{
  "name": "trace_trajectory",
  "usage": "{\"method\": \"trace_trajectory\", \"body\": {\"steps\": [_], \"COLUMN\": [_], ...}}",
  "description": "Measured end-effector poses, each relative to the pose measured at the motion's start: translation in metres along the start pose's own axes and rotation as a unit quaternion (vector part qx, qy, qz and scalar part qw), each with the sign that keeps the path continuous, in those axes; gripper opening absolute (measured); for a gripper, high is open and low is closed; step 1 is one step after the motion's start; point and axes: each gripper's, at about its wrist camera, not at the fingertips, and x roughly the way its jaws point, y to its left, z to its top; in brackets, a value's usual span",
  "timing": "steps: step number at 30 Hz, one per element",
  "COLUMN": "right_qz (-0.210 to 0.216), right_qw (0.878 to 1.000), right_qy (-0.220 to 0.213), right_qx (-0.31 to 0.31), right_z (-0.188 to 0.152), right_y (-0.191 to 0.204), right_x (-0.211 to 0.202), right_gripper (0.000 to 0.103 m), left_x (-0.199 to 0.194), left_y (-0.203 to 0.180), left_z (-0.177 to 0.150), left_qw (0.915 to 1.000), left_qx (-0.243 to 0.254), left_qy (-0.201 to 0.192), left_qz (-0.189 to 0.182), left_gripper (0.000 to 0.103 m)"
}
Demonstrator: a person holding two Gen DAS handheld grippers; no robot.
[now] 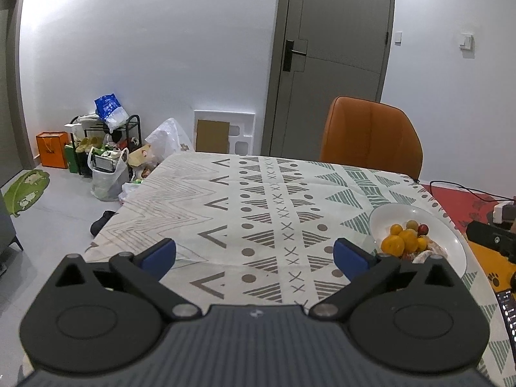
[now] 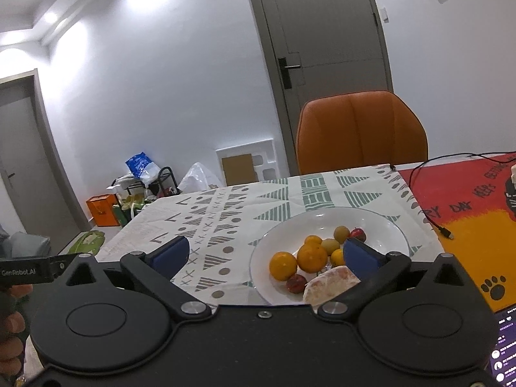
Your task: Organize fruits
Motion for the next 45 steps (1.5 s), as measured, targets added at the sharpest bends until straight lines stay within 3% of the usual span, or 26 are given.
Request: {"method": "trace_trajectory", "body": {"steps": [19,36,45], "right_qz": [0.021,0.045,0.040], "right_qw": [0.999,0.997,0.996], "right_qy": [0.017,0.050,0.065], "right_qx": [-0.033,-0.043,-0.046], "right_z": [-0.022,-0.042,-0.050], "right_y": [0.014,0.040,0.044], "right_x": [-0.041,-0.047,-0.046], "right_gripper": [0.103,0.103,0.103], "left_x": [-0.027,-0.046,-0.051], "left_y": [0.014,0.024,0.027], "left_z": [-0.025,-0.054,-0.053], "left_qw": [0.9994,0.9992,0.9994], "left_qx": [0.026,0.025,0.023], "left_qy": [0.019,0.032,0.025], "left_qz": [0.006,0.000,0.001], "left_gripper": [0.103,0.103,0.103]}}
